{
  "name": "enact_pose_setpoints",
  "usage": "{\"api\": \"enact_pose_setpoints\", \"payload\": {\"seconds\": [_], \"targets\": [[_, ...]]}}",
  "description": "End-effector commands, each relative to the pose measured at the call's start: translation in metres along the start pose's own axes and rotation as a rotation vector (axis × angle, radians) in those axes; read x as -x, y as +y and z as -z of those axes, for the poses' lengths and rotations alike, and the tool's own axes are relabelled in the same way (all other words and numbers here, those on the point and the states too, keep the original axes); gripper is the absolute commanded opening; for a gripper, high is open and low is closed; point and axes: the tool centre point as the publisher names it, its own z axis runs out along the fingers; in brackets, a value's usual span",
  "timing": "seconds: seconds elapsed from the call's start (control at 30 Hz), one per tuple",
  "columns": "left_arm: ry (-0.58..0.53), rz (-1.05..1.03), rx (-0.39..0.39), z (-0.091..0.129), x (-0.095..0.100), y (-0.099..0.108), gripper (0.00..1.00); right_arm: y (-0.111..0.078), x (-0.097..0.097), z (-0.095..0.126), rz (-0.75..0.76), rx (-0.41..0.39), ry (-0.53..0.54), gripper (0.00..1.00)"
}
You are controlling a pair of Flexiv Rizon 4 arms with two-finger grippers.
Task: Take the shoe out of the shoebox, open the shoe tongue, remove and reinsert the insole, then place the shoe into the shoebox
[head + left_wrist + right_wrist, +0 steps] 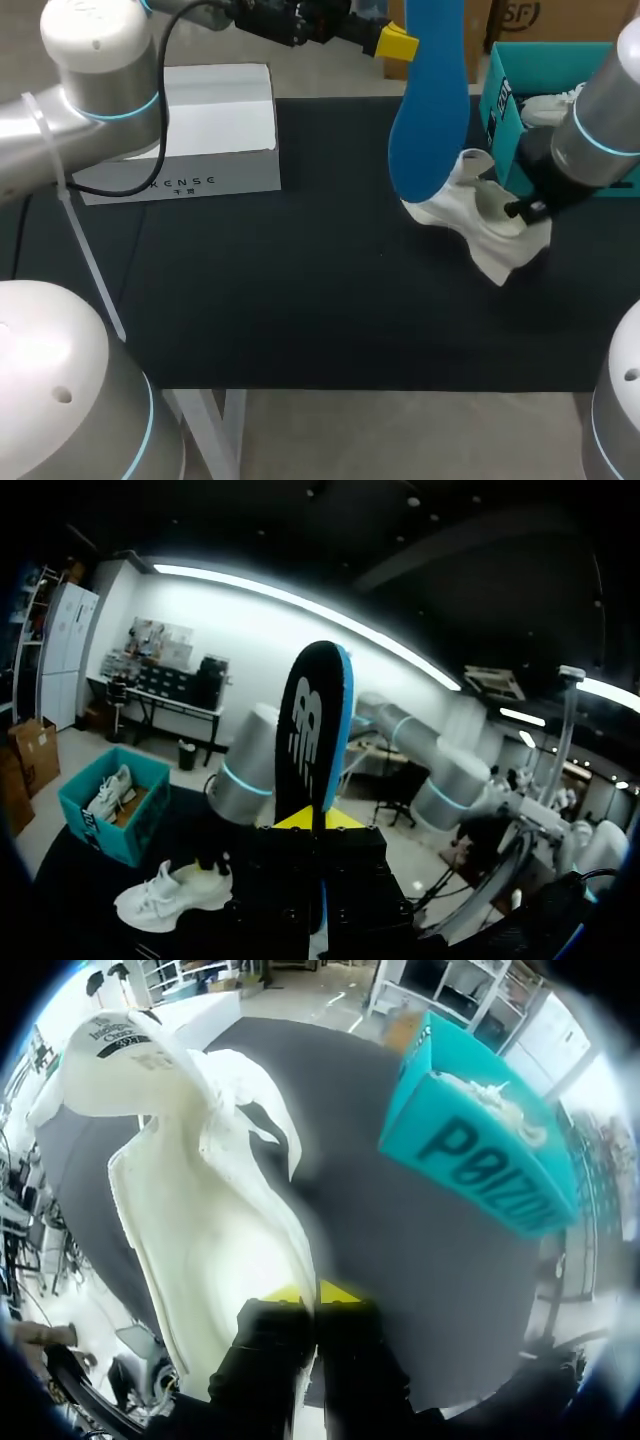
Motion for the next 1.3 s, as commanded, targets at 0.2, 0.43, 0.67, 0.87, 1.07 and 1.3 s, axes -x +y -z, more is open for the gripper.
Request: {"api": "enact_pose_setpoints", "payload": {"seconds": [0.2,0.43,0.67,0.87,1.07,1.3], "targets": [[0.001,0.0,0.003,0.0,0.001,0.0,0.0,-0.033,-0.033,-0.005,-0.394,0.047,-0.214,0.0],[0.001,0.0,0.003,0.0,0.001,0.0,0.0,-0.05,-0.045,-0.009,-0.514,0.057,-0.237,0.0],[0.001,0.0,0.003,0.0,0.001,0.0,0.0,-0.054,-0.052,-0.025,-0.544,0.035,-0.168,0.0],[0.001,0.0,0.003,0.0,0.001,0.0,0.0,-0.053,-0.056,-0.033,-0.561,0.026,-0.103,0.0],[0.001,0.0,0.003,0.0,0.001,0.0,0.0,-0.052,-0.062,-0.045,-0.567,0.021,-0.082,0.0],[0.001,0.0,0.003,0.0,0.001,0.0,0.0,-0.054,-0.071,-0.065,-0.546,0.004,-0.112,0.0]]}}
